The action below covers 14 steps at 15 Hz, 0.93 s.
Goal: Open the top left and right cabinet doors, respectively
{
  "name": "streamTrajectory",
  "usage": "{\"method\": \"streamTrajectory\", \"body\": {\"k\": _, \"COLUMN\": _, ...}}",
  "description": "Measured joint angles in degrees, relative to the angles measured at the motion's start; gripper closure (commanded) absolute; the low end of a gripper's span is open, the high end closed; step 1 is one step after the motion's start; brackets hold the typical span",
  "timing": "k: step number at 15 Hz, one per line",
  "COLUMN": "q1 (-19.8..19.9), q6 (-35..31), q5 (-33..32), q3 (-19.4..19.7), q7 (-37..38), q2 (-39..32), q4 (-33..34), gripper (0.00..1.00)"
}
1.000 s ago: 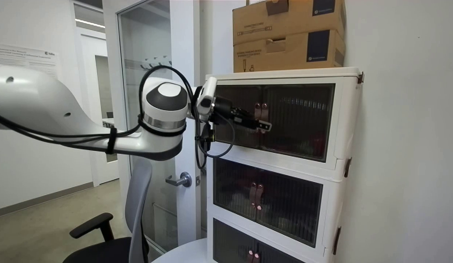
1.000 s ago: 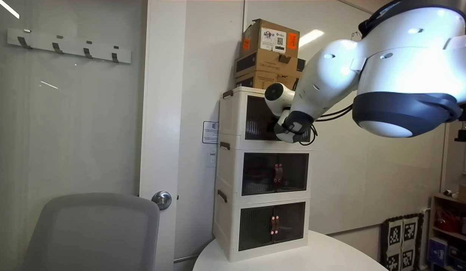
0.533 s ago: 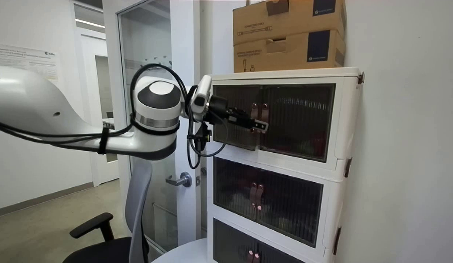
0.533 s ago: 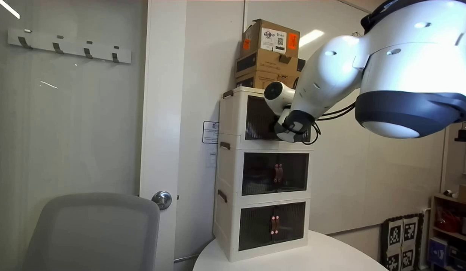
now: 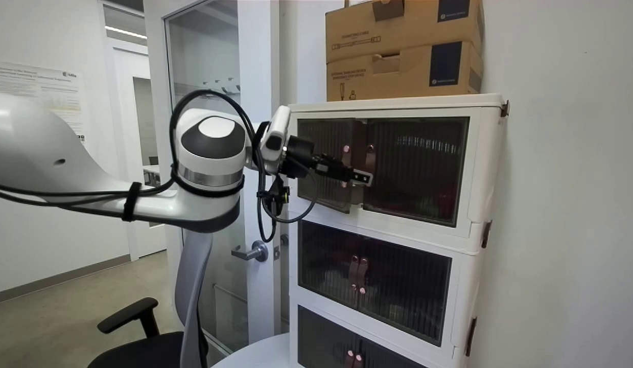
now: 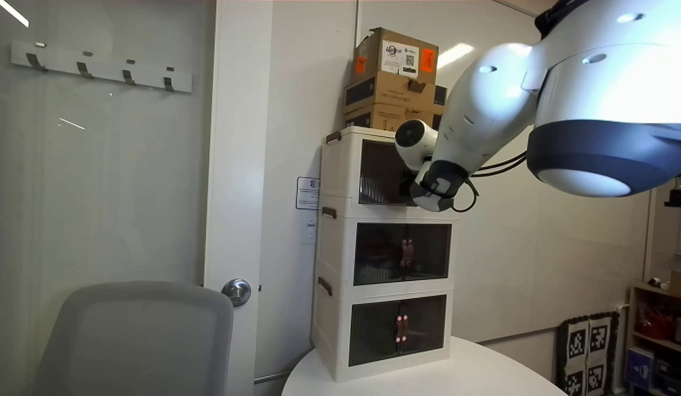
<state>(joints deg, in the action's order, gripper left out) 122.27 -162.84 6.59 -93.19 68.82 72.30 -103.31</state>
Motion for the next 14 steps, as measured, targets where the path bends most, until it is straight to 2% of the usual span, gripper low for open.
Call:
{"method": "streamTrajectory", "body": {"k": 3, "q1": -3.4, "q6": -3.9, "q5": 0.0, "q3": -0.4, "q7": -4.2, "q2": -3.1, "q4": -5.1, "gripper": 0.00}}
{"method": "streamTrajectory", "body": {"k": 8, "q1": -9.7, "q6": -10.4, "q5": 0.0, "q3": -1.5, "q7": -13.5, "q2": -14.2, "q4": -13.7, "gripper": 0.00}}
{"method": "streamTrajectory", "body": {"k": 14, "q1": -12.8, "q6": -25.5, "q5": -0.4, "q3": -4.1, "q7": -27.2, "q2": -28.2, "q4": -22.3, "gripper": 0.00}}
